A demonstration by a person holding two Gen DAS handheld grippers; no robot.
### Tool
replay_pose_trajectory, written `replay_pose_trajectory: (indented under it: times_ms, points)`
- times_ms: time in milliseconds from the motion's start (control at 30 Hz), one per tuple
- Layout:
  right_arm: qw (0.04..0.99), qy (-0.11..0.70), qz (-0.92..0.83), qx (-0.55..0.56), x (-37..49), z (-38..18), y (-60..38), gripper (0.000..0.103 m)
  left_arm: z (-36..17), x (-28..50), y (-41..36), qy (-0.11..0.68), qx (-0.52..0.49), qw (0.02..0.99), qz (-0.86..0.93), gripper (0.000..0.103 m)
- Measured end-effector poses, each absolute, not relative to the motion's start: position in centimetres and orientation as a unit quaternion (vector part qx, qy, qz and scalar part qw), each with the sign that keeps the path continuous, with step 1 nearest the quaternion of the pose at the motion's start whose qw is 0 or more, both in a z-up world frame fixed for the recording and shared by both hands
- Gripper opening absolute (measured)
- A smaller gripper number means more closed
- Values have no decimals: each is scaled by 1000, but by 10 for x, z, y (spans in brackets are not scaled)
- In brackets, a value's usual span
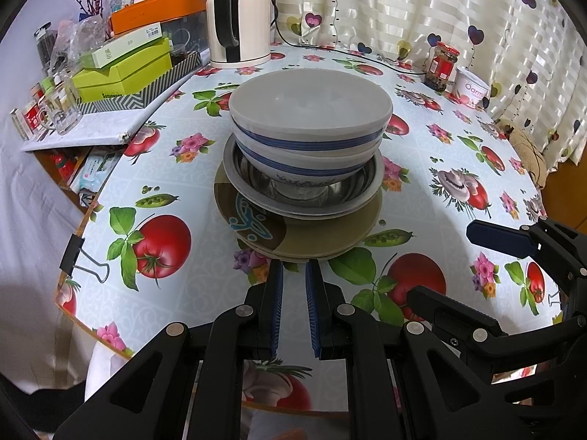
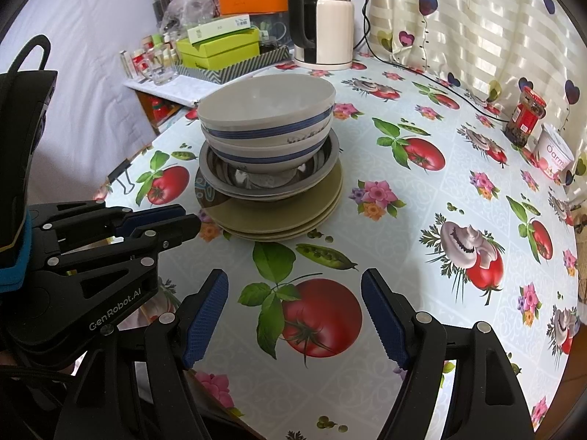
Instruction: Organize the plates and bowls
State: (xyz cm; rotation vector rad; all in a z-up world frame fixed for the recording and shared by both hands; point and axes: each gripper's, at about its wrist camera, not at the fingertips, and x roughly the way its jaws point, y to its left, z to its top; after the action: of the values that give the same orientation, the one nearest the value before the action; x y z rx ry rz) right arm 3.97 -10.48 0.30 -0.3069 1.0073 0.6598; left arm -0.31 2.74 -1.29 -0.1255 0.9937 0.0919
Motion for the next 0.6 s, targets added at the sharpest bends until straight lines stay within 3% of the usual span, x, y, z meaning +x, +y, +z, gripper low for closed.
replay_pose_trajectory:
  times_ms: [600]
  points:
    - [813, 472, 309, -143, 39, 3, -105, 76, -14, -3, 27, 476, -60, 876, 44, 13]
